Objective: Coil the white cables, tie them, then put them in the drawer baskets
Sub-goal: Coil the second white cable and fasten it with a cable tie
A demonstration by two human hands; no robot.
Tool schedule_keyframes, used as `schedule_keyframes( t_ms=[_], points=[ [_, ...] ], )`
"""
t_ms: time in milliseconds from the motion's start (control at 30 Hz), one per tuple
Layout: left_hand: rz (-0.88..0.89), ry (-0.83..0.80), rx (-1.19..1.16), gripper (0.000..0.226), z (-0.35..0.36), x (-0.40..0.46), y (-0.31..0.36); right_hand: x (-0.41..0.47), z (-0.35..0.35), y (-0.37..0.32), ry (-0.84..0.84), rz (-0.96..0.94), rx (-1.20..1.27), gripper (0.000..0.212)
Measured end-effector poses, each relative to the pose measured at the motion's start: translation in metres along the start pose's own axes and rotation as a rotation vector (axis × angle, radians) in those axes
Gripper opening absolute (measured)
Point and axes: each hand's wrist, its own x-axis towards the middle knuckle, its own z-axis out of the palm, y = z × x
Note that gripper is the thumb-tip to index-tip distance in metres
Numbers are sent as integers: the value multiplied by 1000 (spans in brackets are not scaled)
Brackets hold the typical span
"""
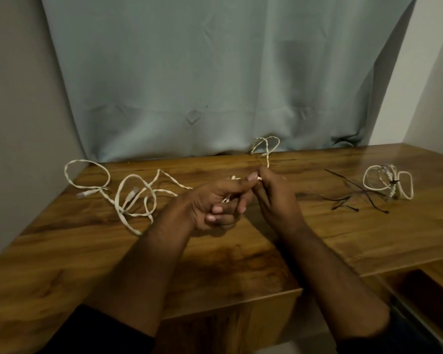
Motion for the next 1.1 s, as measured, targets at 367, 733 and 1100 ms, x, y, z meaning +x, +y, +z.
schedule_keyframes(
  t_ms=[367, 733, 1100],
  points=[
    [777, 474, -297, 49, 13, 14, 17, -14, 22, 9, -509, -21, -262, 25],
    [412, 943, 981, 55, -19, 22, -15, -6, -2, -19, -179, -226, -449, 39],
    [3, -61, -1, 99, -5, 3, 0, -1, -4, -5, 59, -191, -283, 18]
  ],
)
